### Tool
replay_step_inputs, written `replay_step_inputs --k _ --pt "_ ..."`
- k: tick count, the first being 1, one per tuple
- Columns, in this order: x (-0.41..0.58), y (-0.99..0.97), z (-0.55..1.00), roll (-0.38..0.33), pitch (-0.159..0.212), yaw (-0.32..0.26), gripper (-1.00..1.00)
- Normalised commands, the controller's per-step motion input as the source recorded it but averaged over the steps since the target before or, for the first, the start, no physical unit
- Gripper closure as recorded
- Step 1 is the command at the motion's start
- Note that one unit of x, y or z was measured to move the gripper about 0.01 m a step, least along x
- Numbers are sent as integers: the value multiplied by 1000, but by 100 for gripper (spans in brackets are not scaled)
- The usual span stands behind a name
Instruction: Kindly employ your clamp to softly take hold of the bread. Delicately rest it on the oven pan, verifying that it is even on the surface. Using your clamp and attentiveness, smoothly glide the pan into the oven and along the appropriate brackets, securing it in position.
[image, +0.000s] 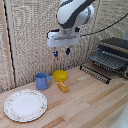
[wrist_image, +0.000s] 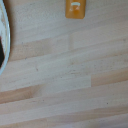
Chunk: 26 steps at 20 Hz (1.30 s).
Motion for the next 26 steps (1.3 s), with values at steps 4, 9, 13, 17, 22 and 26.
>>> replay_step_inputs --k 4,9,13,17,22,26 --pt "87 -62 -361 0 0 -89 -100" --pt "97 -70 -482 0 5 -90 -100" --pt "44 -29 -463 -6 45 -51 -100" --pt "-11 -4 -475 -38 89 -1 -100" --pt "1 -81 -505 -36 40 9 -100" --pt "36 -110 -483 -44 0 39 -100"
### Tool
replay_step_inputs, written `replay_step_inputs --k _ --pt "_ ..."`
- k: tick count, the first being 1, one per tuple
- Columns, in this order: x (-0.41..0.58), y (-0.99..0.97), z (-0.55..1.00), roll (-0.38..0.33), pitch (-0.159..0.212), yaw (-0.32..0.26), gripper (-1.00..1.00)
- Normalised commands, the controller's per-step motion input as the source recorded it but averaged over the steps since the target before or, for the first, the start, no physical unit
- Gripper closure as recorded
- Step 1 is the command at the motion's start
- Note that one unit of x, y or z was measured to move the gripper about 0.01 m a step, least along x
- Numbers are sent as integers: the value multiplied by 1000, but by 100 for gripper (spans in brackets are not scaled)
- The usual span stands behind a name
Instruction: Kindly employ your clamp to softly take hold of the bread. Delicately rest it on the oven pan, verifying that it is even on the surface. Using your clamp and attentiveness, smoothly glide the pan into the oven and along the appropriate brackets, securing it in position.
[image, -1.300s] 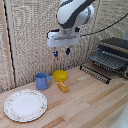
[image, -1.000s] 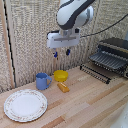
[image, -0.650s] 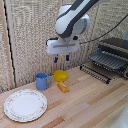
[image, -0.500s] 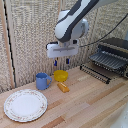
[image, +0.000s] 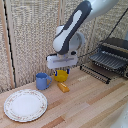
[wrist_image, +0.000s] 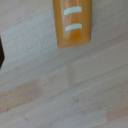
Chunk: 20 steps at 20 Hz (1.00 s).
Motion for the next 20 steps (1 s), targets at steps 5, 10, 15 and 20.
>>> replay_step_inputs --k 5,10,15,20 --pt "45 -58 -427 -44 0 52 -100" --pt "30 -3 -409 -47 -1 75 -100" --pt "36 15 -246 -67 3 52 -100" --pt "8 73 -103 -48 1 23 100"
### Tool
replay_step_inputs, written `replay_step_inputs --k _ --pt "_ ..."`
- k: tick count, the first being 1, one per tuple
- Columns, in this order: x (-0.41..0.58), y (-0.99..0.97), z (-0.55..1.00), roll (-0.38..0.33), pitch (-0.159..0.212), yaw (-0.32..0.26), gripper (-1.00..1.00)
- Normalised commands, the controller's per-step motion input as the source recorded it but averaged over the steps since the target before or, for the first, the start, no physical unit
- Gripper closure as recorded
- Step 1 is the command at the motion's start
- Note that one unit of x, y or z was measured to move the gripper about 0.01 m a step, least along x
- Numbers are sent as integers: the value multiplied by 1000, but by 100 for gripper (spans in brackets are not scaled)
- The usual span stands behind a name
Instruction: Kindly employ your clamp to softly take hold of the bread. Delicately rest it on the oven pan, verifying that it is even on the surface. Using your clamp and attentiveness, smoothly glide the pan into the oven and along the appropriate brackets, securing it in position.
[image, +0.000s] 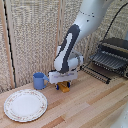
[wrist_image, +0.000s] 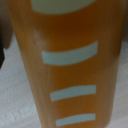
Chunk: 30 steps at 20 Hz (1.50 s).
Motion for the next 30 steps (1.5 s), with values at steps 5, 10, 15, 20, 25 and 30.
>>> replay_step_inputs --k 5,10,15,20,25,30 --pt "0 93 -43 -25 23 13 100" --pt "0 70 -36 -9 0 0 100" --pt "0 0 474 18 1 -114 100" --pt "25 -98 1000 4 9 -158 100" --pt "83 -101 991 0 10 -202 100" --pt "129 -241 712 0 60 -301 100"
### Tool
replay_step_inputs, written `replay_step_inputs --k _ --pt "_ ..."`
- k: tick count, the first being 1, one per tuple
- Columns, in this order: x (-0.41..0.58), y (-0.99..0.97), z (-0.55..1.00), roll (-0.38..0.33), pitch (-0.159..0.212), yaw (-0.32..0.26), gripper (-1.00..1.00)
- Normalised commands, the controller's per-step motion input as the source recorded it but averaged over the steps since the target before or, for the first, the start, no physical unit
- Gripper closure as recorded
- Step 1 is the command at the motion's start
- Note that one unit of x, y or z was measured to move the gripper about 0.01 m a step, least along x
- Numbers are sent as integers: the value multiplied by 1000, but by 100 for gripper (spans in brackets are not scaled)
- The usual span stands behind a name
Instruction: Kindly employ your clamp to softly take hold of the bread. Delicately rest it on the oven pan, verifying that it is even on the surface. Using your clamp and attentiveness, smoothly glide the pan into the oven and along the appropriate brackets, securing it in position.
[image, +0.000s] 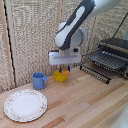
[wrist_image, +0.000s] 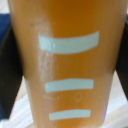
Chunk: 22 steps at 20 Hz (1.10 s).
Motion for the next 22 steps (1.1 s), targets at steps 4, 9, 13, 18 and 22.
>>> replay_step_inputs --k 4,9,13,18,22 --pt "121 -98 521 -1 20 -360 100" --pt "234 -232 489 -2 12 -308 100" --pt "293 -347 433 0 5 -267 100" --pt "181 -632 265 2 14 -178 100" --pt "23 -849 204 16 31 -109 100"
